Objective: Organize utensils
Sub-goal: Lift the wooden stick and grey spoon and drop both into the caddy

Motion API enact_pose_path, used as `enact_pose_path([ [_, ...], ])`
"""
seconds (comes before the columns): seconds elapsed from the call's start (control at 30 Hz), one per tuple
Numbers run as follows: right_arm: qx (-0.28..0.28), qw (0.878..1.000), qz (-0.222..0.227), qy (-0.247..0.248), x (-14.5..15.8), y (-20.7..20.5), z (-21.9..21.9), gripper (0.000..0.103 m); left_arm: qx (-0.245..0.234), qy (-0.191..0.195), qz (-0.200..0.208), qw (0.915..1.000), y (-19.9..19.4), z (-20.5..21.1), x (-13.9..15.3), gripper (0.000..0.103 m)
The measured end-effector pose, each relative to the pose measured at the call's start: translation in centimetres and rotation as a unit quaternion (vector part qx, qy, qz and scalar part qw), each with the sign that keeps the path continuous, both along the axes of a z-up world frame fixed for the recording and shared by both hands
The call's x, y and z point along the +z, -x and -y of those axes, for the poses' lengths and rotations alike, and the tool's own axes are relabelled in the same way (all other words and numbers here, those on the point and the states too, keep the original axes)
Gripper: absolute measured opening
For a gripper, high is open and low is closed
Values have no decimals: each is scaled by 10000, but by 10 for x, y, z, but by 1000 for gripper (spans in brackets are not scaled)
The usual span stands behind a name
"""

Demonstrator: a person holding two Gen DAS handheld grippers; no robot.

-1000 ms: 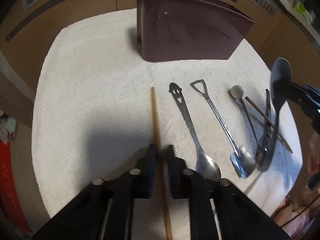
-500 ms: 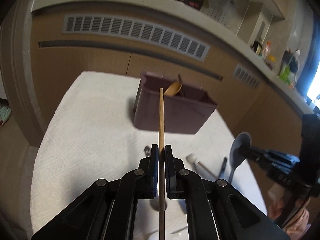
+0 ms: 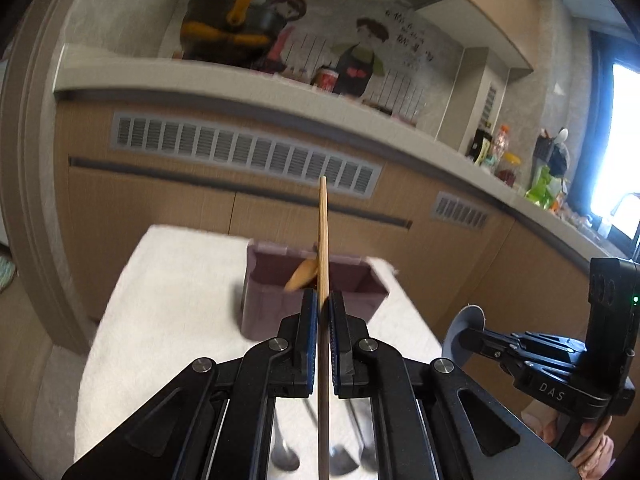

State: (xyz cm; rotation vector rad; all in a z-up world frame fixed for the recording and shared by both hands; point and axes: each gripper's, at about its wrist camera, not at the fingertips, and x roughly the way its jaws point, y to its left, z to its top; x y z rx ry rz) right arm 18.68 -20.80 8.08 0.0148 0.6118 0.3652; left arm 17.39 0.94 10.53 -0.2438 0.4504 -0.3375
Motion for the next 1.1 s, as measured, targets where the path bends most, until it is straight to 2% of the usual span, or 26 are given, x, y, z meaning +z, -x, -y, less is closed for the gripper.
enact_pose_path([
  [0.13, -255, 9974, 668, 103, 40, -5, 7, 4, 41, -94, 766, 9970, -19, 12, 42, 6],
  [0.23, -506, 9904, 1274, 174, 77, -16, 11, 4, 89, -115, 1363, 9906, -40, 19, 73, 6],
  [0.3, -619, 9854, 1577, 192, 97, -27, 12, 4, 106, -111, 1598, 9870, -54, 19, 88, 6],
  [0.37, -685, 9819, 1757, 164, 112, -43, 12, 4, 79, -28, 1713, 9852, -74, 18, 98, 6],
  [0.5, -789, 9783, 1905, 193, 124, -74, 10, 4, 148, 14, 1749, 9845, -109, 19, 103, 6],
  [0.67, -720, 9823, 1712, 233, 112, -112, 1, 4, 143, 87, 1489, 9887, -147, 19, 84, 6],
  [0.8, -698, 9874, 1397, 273, 86, -137, -5, 4, 135, 1, 1215, 9925, -165, 23, 55, 6],
  [0.97, -546, 9939, 873, 387, 40, -163, -13, 5, 32, -5, 571, 9984, -182, 24, 7, 6],
  [1.0, -445, 9952, 764, 417, 31, -166, -15, 7, 33, -3, 399, 9992, -184, 24, -4, 8],
  [1.07, -334, 9971, 480, 484, 13, -172, -19, 23, -65, -21, 32, 10000, -187, 24, -25, 9],
  [1.1, -316, 9976, 381, 486, 4, -172, -20, 41, -89, -49, -169, 9998, -189, 24, -36, 10],
])
